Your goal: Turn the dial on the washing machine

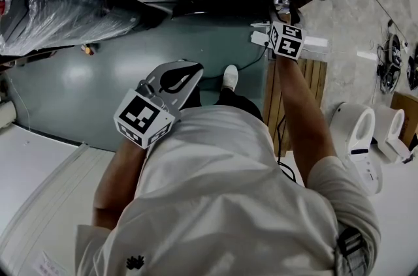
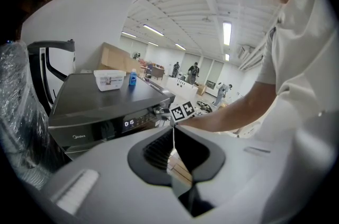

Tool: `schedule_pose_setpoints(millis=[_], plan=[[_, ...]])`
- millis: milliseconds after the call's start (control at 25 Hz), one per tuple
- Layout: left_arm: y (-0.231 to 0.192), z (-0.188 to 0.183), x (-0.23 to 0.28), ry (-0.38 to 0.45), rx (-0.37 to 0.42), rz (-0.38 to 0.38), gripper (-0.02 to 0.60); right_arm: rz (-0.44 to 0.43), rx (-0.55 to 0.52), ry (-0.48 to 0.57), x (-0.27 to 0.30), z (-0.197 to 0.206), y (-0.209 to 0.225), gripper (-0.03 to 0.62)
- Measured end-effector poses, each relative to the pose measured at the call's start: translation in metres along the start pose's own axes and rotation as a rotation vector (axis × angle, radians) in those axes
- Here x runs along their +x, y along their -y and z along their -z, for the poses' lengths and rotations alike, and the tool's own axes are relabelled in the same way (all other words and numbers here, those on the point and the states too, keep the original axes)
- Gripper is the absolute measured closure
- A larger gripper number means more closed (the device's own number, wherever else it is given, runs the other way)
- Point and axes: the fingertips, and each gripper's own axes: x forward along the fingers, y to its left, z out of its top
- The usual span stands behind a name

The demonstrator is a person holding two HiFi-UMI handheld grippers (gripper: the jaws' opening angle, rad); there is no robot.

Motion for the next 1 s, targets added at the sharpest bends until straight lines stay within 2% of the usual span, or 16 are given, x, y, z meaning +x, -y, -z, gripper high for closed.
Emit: schedule_pose_setpoints(millis=[120, 200, 400, 640, 760, 840, 1000], plan=[[-0.001, 0.000, 0.000, -0.001, -0.003, 0.000, 0.522, -0.029, 0.056, 0.009, 0.000, 0.000, 0.001, 0.330], [-0.001, -0.001, 0.000, -0.003, -0.003, 0.000, 0.522, -0.037, 0.040, 0.007, 0.000, 0.000, -0.001, 0.329], [0.000, -0.003, 0.003, -0.001, 0.000, 0.007, 0.522, -0.005, -0.091, -0.002, -0.004, 0.000, -0.002, 0.327], [0.004, -0.003, 0.007, -0.001, 0.006, 0.023, 0.522, 0.047, -0.320, -0.011, -0.002, 0.010, -0.005, 0.327], [0.005, -0.003, 0.008, -0.002, 0.008, 0.023, 0.522, 0.061, -0.391, -0.016, 0.001, 0.008, -0.008, 0.327], [0.005, -0.003, 0.007, -0.001, 0.009, 0.020, 0.522, 0.059, -0.389, -0.020, 0.003, 0.008, -0.010, 0.329], [0.003, -0.003, 0.005, 0.005, 0.000, 0.010, 0.522, 0.070, -0.301, -0.025, 0.006, 0.009, -0.007, 0.330]])
